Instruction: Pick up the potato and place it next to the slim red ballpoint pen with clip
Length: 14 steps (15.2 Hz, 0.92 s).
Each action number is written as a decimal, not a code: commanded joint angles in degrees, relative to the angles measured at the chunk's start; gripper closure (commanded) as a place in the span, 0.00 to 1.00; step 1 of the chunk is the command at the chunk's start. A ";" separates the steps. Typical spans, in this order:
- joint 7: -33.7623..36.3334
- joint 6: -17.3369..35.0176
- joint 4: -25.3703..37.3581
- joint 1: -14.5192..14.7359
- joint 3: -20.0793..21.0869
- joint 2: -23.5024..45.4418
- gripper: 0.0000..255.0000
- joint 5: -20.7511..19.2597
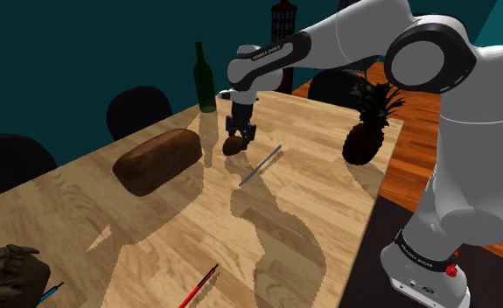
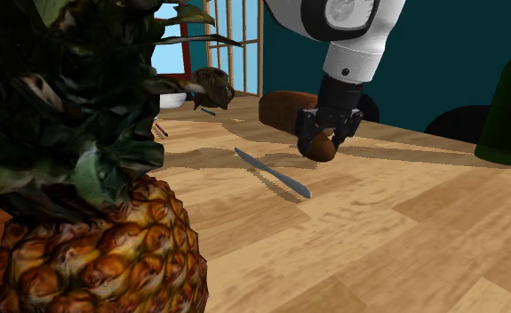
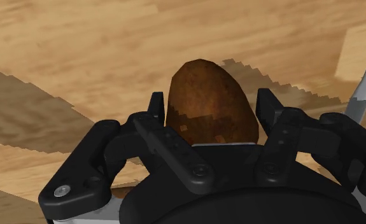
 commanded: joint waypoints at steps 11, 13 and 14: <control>2.44 -7.48 5.34 -0.11 -0.36 -2.47 1.00 -1.32; 2.85 -8.83 6.48 -0.15 -0.41 -2.75 1.00 -1.50; 3.06 -9.52 7.07 -0.17 -0.43 -2.86 1.00 -1.58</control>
